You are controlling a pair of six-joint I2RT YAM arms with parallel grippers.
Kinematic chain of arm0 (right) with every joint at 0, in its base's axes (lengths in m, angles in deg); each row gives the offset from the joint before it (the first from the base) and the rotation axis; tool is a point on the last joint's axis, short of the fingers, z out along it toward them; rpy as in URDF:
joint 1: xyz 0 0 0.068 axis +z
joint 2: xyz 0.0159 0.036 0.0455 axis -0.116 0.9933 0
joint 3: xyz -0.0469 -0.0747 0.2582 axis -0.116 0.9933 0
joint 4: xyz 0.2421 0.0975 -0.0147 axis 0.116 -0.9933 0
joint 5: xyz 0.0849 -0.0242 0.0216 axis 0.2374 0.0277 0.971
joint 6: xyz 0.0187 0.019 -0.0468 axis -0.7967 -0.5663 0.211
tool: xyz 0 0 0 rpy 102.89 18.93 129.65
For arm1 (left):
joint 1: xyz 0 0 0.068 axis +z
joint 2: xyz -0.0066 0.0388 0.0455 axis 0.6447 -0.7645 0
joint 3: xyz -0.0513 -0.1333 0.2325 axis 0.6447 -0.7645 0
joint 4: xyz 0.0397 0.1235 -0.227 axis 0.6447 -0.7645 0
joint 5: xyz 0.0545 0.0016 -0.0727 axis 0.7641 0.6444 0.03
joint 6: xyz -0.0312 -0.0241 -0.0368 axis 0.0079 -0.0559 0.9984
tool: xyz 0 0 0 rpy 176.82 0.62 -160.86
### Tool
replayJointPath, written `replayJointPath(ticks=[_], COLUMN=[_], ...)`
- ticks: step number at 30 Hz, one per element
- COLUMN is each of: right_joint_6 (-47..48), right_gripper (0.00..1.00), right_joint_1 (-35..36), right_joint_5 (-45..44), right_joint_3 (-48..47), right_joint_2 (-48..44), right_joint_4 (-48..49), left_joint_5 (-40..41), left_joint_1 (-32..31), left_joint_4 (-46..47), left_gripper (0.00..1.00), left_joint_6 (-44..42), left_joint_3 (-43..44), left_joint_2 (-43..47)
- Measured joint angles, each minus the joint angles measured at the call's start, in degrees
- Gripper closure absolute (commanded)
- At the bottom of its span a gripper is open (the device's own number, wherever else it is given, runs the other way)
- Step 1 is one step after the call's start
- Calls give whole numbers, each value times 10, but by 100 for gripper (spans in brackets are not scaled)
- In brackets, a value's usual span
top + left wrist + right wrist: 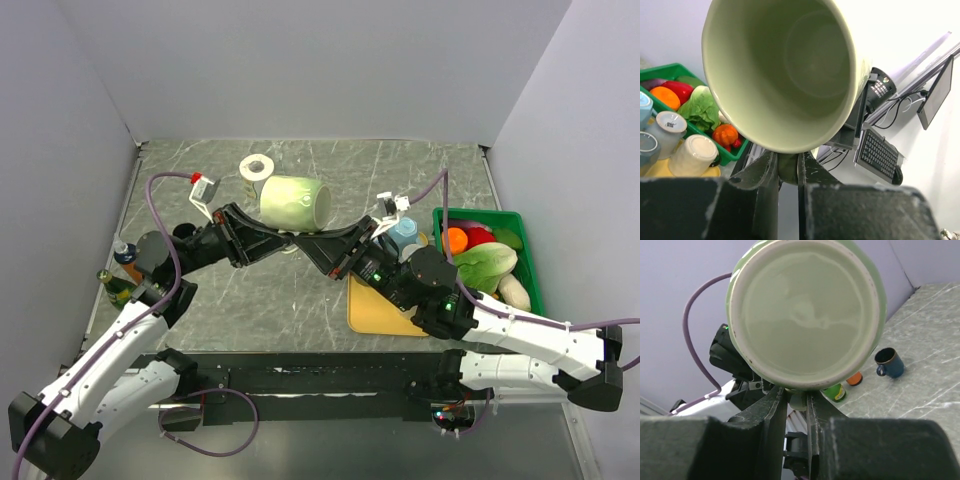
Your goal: Turn the mug right side up
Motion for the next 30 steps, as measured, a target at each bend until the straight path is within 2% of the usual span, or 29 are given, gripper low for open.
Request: replayJointPath(ticks=[2,3,5,6,8,9,10,16,23,30], right_joint_6=[2,2,1,-2,-7,-5,-7,-38,-81,-89], right_gripper=[96,75,58,40,22,4,0,0,0,0], right_joint_1=[0,0,0,0,0,0,0,0,-3,-23], right_joint_5=[-2,-5,-15,-21,-37,-47,-56,-117,-170,-179], right_joint_3=[0,0,-2,-6,-19,-27,-35,-68,-98,-61], right_joint_2=[0,0,1,3,10,16,21,43,62,34], right_joint_4=[-3,-5,-16,-28,-56,-72,-85,-205,-356,-387], left_joint_5=[4,6,13,18,31,42,50,144,282,437], left_joint_1=[0,0,-1,-2,-3,-3,-3,-3,-3,-3], left_joint_4=[-10,-21,-52,-71,-110,-146,-168,-345,-501,-619], left_gripper=[99,99,99,99,99,99,99,99,99,99], left_joint_6=[-6,-11,-30,-45,-72,-93,-108,-218,-313,-357], left_joint_3=[2,5,12,17,26,36,43,107,160,183], left_joint_2=[0,0,1,2,4,5,5,5,-3,-53])
